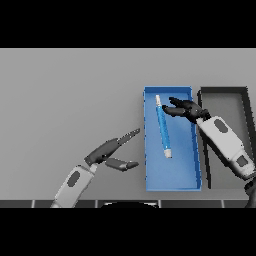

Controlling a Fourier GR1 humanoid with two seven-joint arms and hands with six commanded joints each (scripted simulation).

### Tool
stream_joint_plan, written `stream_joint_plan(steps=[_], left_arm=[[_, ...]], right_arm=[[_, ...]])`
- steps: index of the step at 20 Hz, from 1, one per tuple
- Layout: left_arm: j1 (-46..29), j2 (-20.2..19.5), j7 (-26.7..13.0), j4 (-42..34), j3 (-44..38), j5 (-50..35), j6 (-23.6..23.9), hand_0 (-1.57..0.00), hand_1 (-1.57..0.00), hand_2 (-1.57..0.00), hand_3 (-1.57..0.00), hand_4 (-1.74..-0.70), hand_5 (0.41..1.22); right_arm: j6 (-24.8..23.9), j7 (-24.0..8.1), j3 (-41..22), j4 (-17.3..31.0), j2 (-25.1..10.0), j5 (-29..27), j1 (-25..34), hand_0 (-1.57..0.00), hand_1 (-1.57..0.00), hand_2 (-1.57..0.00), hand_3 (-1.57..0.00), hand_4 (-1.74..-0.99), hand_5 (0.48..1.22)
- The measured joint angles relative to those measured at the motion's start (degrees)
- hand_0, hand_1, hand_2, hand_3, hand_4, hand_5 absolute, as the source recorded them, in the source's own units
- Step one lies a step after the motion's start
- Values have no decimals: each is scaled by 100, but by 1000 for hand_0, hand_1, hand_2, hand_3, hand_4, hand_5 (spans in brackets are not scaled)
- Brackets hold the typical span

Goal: Pick up the blue pipe and place it into the blue bin.

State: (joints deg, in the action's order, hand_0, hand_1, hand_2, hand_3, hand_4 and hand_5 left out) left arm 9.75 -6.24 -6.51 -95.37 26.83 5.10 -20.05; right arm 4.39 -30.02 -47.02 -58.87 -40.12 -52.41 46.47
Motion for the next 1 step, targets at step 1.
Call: stream_joint_plan(steps=[1], left_arm=[[-26,-6,-31,-29,0,2,16,1,1,1,1,-885,480]], right_arm=[[39,-9,-50,-78,-57,49,-40,-212,-100,-24,-5,-1152,798]])
